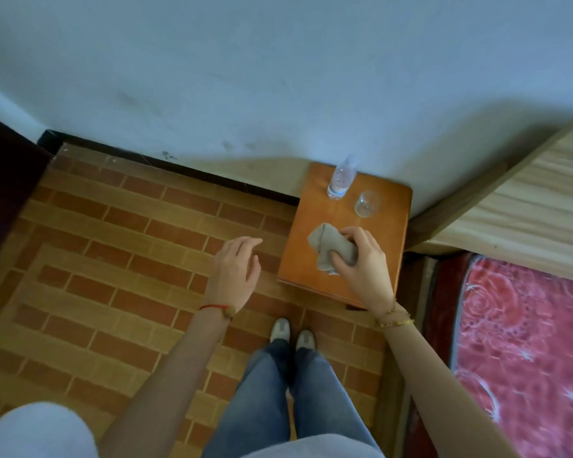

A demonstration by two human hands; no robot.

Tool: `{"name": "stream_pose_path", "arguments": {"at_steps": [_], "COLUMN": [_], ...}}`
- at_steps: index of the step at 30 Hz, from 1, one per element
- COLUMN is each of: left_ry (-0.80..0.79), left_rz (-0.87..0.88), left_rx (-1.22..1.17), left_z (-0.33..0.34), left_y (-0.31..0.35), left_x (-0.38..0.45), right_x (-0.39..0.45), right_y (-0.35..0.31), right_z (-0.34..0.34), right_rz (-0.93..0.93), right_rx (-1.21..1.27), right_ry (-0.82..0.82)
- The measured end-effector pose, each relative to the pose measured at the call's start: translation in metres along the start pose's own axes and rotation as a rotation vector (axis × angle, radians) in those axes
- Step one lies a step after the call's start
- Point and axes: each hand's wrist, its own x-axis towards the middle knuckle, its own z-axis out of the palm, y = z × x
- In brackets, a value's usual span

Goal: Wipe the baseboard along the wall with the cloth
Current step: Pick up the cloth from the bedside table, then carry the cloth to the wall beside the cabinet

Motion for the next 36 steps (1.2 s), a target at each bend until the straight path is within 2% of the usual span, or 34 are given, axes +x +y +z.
{"name": "stream_pose_path", "arguments": {"at_steps": [4, 11, 18, 27, 36], "left_ry": [0.07, 0.165, 0.298, 0.522, 0.674], "left_rz": [-0.047, -0.155, -0.331, -0.615, -0.879], "left_rx": [-0.008, -0.018, -0.027, -0.023, 0.049], "left_z": [-0.036, -0.073, -0.108, -0.157, -0.247], "left_y": [0.017, 0.025, 0.008, -0.056, -0.167], "left_x": [-0.041, -0.103, -0.155, -0.237, -0.346], "right_x": [-0.023, -0.044, -0.045, -0.042, -0.075], "right_y": [-0.031, -0.067, -0.12, -0.214, -0.362], "right_z": [-0.019, -0.021, 0.013, 0.118, 0.269], "right_rz": [-0.057, -0.144, -0.258, -0.447, -0.561], "right_rx": [-0.05, 0.018, 0.026, -0.04, 0.057], "right_ry": [0.009, -0.012, -0.159, -0.424, -0.659]}}
